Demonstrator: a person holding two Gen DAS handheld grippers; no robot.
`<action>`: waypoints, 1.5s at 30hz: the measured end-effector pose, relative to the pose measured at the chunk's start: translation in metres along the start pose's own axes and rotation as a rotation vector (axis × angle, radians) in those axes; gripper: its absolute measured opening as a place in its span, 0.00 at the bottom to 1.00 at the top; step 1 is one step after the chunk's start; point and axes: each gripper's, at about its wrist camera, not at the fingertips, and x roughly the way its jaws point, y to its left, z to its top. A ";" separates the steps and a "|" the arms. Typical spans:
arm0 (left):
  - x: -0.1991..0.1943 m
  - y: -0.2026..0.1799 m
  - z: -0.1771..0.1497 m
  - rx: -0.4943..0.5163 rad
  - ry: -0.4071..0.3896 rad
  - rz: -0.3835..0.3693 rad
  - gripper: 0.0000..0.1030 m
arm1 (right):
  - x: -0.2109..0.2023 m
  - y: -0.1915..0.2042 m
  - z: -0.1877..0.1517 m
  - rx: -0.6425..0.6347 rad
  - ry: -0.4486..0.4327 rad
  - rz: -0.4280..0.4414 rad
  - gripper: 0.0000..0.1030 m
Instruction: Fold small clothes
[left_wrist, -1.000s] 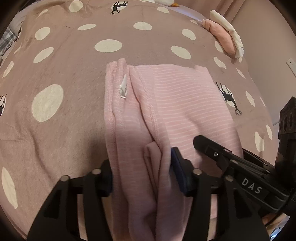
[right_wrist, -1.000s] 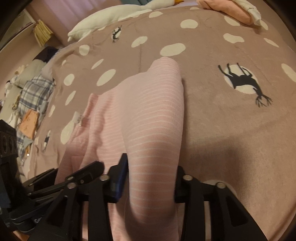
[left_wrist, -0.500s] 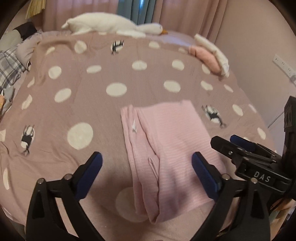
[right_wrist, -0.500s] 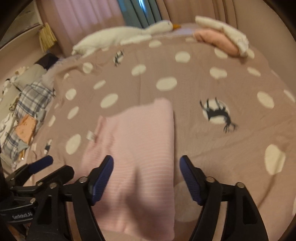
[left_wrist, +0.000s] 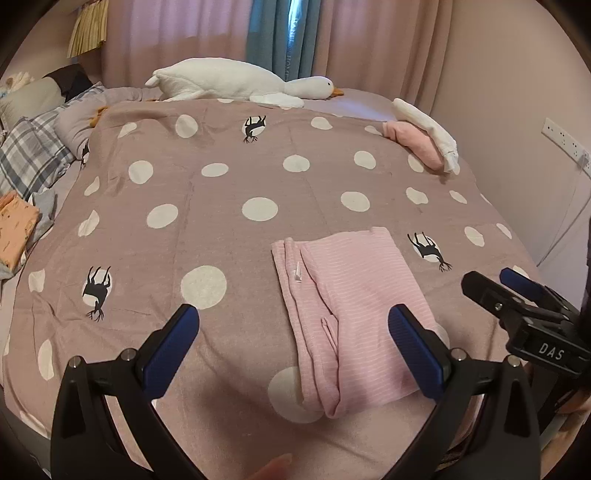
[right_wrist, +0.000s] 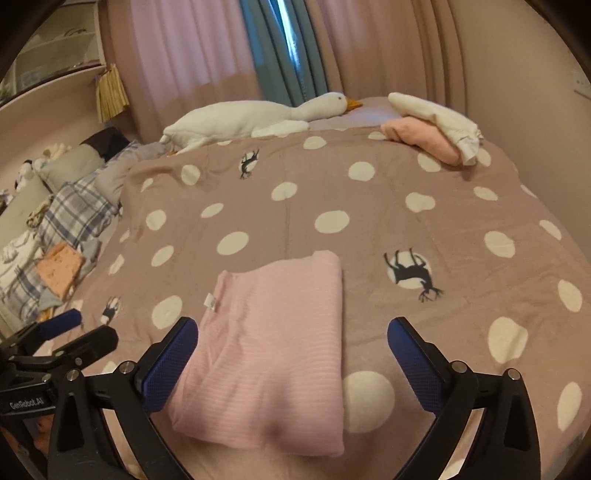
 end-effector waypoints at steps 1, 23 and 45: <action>0.001 0.001 -0.001 -0.006 0.004 -0.011 1.00 | -0.002 0.001 0.000 -0.007 -0.007 -0.008 0.99; 0.008 -0.016 -0.013 0.026 0.056 -0.044 1.00 | -0.002 0.002 -0.011 0.009 0.027 -0.050 0.99; 0.005 -0.015 -0.013 0.009 0.038 -0.067 1.00 | -0.003 0.001 -0.014 0.019 0.039 -0.074 0.99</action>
